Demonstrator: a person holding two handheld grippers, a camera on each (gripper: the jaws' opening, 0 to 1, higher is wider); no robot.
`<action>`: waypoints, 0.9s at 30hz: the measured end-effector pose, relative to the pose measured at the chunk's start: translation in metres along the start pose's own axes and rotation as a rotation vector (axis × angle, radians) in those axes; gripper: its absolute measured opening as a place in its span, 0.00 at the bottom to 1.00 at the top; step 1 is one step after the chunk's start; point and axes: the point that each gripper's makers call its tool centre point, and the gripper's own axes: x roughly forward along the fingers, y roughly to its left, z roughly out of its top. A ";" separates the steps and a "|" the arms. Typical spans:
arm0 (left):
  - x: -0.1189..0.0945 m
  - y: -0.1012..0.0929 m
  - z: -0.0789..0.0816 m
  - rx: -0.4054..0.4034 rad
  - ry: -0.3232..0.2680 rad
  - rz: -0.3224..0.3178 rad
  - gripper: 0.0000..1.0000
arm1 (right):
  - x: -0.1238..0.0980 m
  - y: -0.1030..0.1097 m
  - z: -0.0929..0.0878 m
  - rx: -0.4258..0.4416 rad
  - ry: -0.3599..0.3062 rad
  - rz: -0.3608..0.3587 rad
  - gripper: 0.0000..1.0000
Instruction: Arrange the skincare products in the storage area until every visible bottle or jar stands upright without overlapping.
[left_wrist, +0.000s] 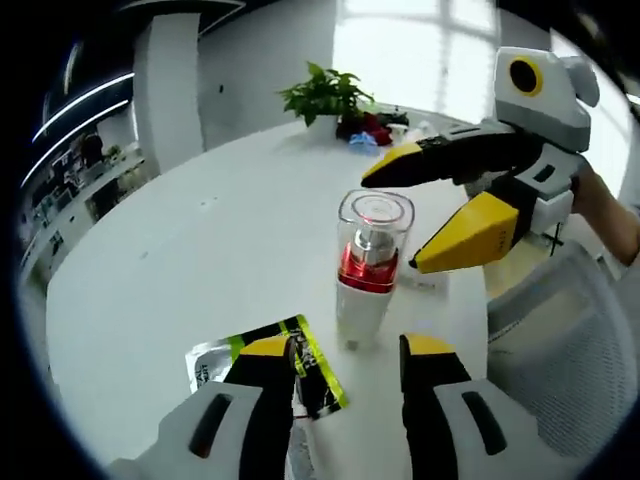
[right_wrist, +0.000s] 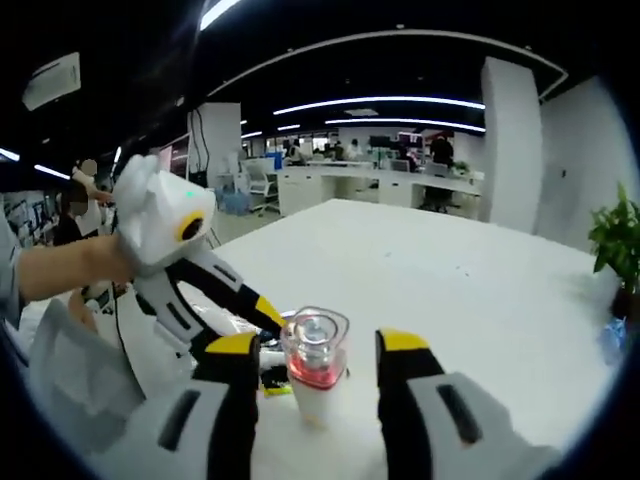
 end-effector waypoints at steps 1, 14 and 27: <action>-0.004 0.001 -0.001 0.001 0.003 0.011 0.41 | -0.001 0.000 0.000 -0.004 0.001 -0.002 0.52; -0.042 0.005 -0.015 0.022 0.025 0.124 0.55 | -0.020 0.004 -0.013 -0.030 0.093 0.014 0.67; -0.085 0.009 -0.039 0.007 0.062 0.229 0.73 | -0.032 0.010 -0.027 -0.045 0.152 0.016 0.79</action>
